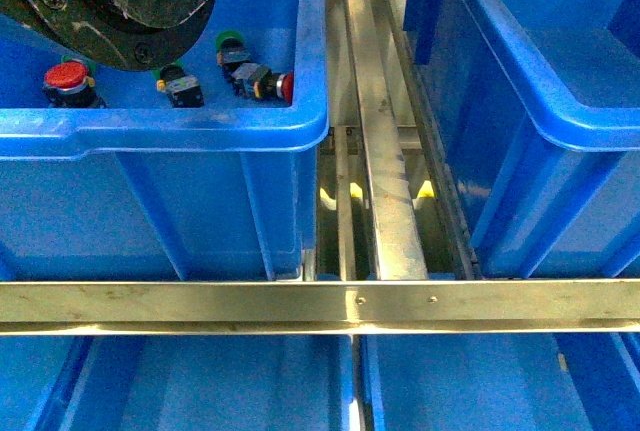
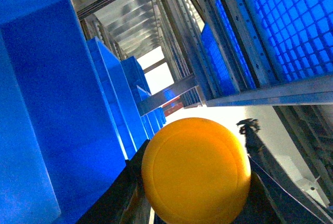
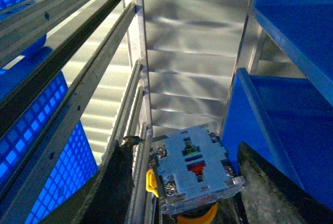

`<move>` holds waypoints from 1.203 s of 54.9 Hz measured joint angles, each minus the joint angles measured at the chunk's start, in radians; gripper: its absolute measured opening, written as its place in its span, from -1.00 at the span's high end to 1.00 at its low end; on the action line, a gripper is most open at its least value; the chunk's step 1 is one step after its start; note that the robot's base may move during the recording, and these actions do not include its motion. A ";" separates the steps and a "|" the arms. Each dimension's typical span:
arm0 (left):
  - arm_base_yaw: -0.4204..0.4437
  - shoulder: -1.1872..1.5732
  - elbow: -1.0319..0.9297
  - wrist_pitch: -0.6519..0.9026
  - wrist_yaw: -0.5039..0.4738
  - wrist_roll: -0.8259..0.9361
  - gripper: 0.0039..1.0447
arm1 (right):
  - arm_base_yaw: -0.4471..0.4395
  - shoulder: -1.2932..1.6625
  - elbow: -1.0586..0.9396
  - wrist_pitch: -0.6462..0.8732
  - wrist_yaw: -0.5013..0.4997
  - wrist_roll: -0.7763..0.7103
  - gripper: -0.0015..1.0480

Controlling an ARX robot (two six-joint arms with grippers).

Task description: Pick red and yellow buttons and place in box

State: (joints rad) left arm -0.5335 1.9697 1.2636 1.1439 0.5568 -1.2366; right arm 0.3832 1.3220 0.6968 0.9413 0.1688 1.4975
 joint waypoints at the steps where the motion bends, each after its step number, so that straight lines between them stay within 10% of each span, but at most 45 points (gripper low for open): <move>1: 0.000 0.001 0.003 -0.003 0.000 0.000 0.41 | -0.001 0.000 0.000 -0.001 0.000 0.000 -0.02; 8: -0.004 0.008 0.016 -0.013 -0.004 -0.024 0.41 | -0.018 0.000 -0.002 -0.011 -0.003 0.000 0.33; 27: -0.027 0.016 0.038 -0.080 -0.028 -0.005 0.40 | -0.052 -0.018 -0.023 -0.033 -0.010 0.018 0.37; 47: 0.008 -0.024 0.026 -0.102 -0.102 0.133 -0.89 | -0.131 -0.047 -0.039 -0.040 -0.040 -0.002 0.38; 66: 0.061 -0.402 -0.245 -0.184 -0.162 0.282 -0.85 | -0.171 -0.006 0.036 -0.126 -0.041 -0.152 0.38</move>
State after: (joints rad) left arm -0.4721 1.5677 1.0183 0.9600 0.3950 -0.9546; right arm 0.2127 1.3159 0.7326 0.8154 0.1280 1.3457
